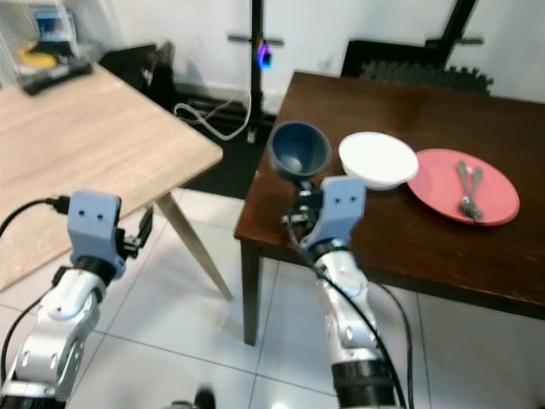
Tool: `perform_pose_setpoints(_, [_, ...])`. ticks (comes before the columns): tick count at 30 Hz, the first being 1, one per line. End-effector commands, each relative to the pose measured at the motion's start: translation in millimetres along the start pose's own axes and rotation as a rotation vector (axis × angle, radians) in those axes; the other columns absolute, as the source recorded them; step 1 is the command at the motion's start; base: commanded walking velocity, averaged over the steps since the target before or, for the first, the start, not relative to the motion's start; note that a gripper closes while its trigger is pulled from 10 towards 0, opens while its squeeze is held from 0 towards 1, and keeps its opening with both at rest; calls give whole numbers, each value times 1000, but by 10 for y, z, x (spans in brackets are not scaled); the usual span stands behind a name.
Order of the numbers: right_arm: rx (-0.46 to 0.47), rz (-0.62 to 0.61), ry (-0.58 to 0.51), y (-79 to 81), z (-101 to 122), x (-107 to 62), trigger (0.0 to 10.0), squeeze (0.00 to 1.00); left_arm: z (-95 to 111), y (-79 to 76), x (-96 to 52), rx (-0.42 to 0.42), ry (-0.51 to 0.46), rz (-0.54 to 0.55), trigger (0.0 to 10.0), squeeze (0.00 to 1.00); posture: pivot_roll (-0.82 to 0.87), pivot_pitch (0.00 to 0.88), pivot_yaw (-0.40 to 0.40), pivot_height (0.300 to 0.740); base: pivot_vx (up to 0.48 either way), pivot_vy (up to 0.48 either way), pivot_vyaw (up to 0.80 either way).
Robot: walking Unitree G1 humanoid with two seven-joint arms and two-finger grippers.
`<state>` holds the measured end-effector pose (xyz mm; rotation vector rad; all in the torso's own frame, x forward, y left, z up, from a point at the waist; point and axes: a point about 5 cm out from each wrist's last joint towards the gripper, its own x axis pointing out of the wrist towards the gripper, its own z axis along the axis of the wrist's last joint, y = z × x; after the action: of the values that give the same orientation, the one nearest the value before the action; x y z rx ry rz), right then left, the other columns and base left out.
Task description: Setting the table
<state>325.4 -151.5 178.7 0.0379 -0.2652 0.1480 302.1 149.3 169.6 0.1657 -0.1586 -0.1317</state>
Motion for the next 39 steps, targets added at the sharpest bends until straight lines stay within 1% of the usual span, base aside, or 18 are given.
perform_pose_setpoints(1, [2, -10, 6, -8, -32, -26, 10000, 0, -50, 3, -27, -8, 14, -3, 10000, 0, 46, 77, 57, 740, -439, 0, 0])
perform_pose_setpoints(10, [1, -13, 4, -15, -33, -22, 10000, 0, -55, 6, -17, 1, 23, 4, 10000, 0, 46, 75, 59, 740, -340, 0, 0])
perform_pose_setpoints(32, [8, -13, -2, -8, -26, -19, 10000, 0, -70, 36, 10, -11, 43, 32, 10000, 0, 46, 74, 61, 740, 0, 0, 0])
perform_pose_setpoints(39, [14, -4, -9, 4, -13, -9, 10000, 0, -75, 36, 3, -1, 44, 31, 10000, 0, 48, 73, 60, 740, 0, 0, 0])
